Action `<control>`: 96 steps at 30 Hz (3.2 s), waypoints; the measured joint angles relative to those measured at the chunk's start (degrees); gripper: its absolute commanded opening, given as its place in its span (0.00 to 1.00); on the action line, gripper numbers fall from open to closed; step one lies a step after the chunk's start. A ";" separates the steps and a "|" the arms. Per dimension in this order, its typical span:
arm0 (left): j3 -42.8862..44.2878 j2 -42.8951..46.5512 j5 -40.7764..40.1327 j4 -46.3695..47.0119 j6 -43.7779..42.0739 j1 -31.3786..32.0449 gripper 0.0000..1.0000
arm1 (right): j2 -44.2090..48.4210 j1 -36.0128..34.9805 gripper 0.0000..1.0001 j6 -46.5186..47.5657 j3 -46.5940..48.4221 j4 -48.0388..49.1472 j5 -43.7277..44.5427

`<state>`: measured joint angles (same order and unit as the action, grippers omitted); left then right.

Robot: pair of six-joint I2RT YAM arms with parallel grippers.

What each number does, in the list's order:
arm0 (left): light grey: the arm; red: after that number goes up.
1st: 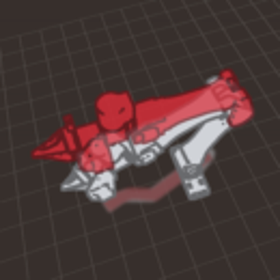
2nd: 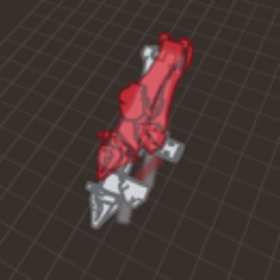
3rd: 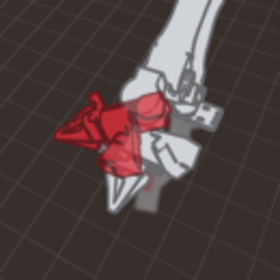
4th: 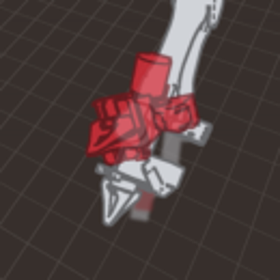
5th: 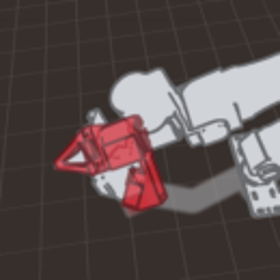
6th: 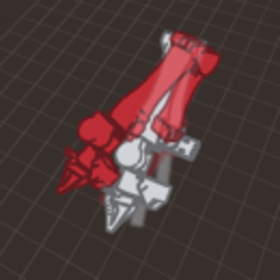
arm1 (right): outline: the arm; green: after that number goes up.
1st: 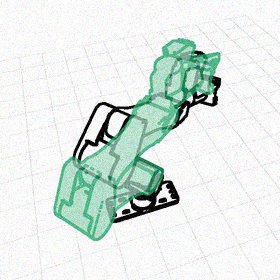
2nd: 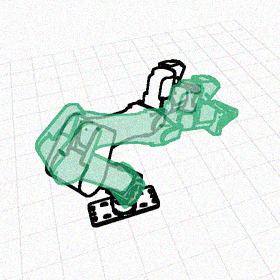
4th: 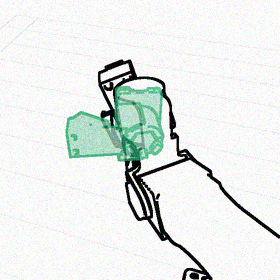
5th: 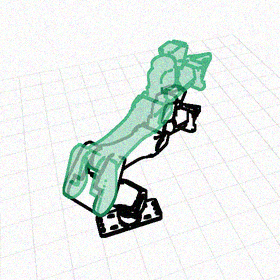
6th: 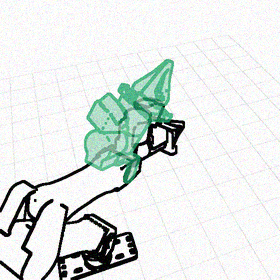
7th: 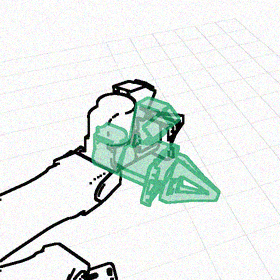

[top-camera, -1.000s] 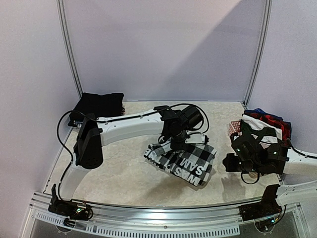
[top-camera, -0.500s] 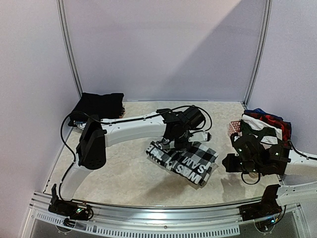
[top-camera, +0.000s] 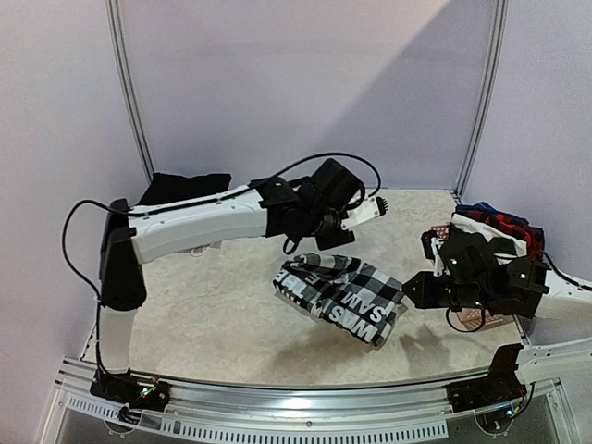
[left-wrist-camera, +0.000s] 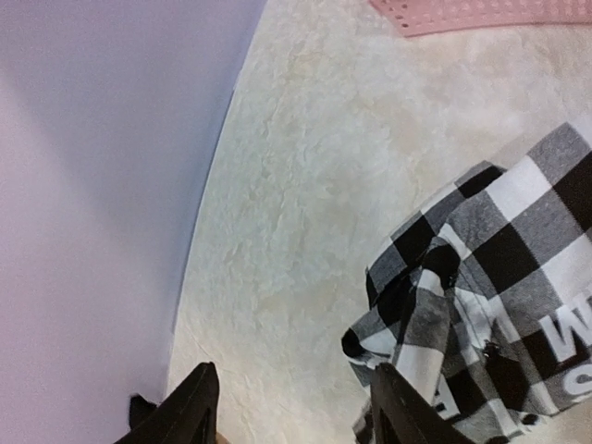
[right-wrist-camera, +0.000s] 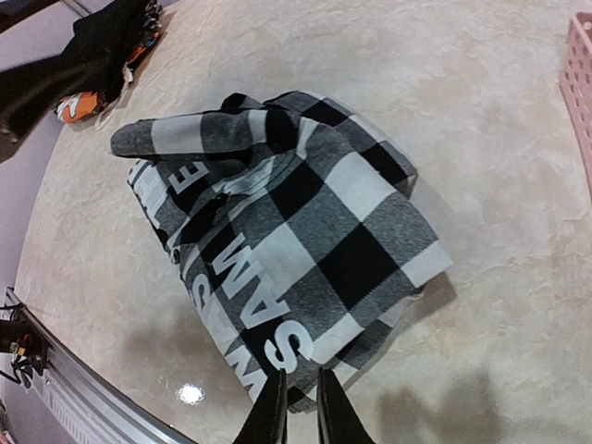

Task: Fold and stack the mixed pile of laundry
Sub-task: Fold the 2/3-rectangle-folded shirt at the center of the board, then smooth out the square-folded shirt at the center of the board.

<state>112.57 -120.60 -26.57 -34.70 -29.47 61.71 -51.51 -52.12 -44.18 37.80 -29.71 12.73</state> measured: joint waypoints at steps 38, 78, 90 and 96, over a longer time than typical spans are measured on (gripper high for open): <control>-24.37 14.10 20.28 1.73 22.40 -7.48 0.44 | -33.44 -1.55 0.12 5.14 9.31 16.46 -12.41; 0.90 -10.54 12.02 -1.09 23.10 -14.75 0.64 | -27.15 -1.07 0.09 2.49 -1.38 20.70 -11.76; -20.04 13.60 11.34 4.39 29.42 -12.83 0.72 | -27.21 -0.79 0.10 5.77 10.38 18.08 -15.32; -31.63 21.70 14.14 10.12 34.16 -12.13 0.67 | -36.28 2.95 0.09 9.07 21.29 18.10 -20.09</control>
<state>80.95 -98.89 -12.43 -24.58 4.69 49.58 -87.79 -49.17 -35.11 59.09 -11.62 -7.35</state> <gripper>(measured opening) 0.695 0.097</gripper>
